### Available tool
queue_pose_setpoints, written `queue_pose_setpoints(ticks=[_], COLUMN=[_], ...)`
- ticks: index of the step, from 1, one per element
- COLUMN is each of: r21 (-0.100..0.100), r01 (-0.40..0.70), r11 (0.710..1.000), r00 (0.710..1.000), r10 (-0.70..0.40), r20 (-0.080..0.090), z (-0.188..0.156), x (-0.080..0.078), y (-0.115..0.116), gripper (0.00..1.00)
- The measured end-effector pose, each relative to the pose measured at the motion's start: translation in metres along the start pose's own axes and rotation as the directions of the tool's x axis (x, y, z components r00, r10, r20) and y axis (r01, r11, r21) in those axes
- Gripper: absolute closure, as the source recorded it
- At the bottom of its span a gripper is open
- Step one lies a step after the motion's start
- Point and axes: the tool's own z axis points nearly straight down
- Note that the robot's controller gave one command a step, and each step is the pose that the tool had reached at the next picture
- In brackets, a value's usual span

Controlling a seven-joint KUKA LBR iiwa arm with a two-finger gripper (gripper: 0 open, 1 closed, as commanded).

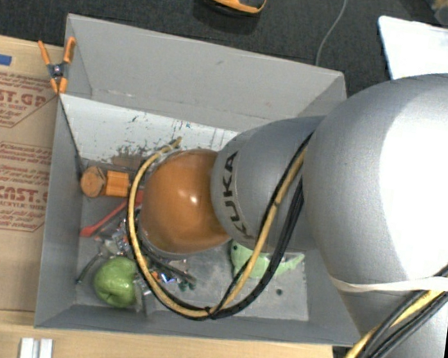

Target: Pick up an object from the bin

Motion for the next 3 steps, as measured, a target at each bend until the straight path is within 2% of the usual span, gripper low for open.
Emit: queue_pose_setpoints(ticks=[1, 3], r21=[-0.001, -0.002], r01=[-0.007, -0.013], r11=[1.0, 1.0], r00=[1.0, 1.0], r10=[0.007, 0.013], r20=[0.001, 0.002], z=[0.0024, 0.0024], x=[-0.0068, -0.0076], y=[0.0006, 0.0028], gripper=[1.0, 1.0])
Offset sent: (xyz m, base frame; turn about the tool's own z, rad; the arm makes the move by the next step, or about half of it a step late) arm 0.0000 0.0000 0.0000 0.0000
